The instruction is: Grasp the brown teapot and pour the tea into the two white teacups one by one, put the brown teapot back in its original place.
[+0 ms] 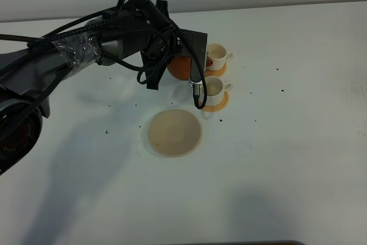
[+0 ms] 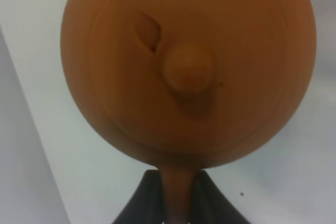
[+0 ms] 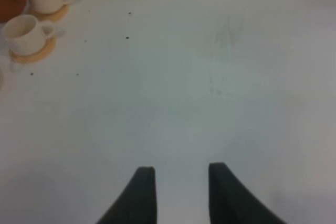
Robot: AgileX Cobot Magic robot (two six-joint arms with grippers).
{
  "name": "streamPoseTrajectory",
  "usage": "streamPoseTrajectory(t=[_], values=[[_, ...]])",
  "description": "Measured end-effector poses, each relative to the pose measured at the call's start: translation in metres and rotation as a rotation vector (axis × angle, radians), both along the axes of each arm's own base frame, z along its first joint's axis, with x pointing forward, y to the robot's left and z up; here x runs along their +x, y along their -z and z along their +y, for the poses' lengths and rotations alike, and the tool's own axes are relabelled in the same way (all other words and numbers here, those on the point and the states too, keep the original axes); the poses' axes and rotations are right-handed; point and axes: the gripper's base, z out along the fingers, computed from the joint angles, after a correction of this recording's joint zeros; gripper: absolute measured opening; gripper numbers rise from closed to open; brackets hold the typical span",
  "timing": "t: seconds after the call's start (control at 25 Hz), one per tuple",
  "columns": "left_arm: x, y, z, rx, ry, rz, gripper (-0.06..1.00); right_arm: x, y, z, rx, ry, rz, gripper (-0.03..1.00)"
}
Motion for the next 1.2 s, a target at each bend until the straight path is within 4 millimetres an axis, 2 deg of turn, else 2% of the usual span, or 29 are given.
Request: streamPoseTrajectory(t=[0.4,0.76,1.04,1.2], values=[[-0.003,0.001,0.005,0.04,-0.025,0.038,0.11,0.0,0.0,0.0,0.0,0.0,0.0,0.24],[-0.007,-0.014,0.009,0.042,-0.048,0.043,0.11,0.0,0.0,0.0,0.0,0.0,0.0,0.24],[-0.014,-0.015,-0.004,0.078,0.02,0.046,0.11,0.0,0.0,0.0,0.0,0.0,0.0,0.24],[-0.016,-0.016,-0.005,0.126,0.039,0.043,0.11,0.0,0.0,0.0,0.0,0.0,0.0,0.24]])
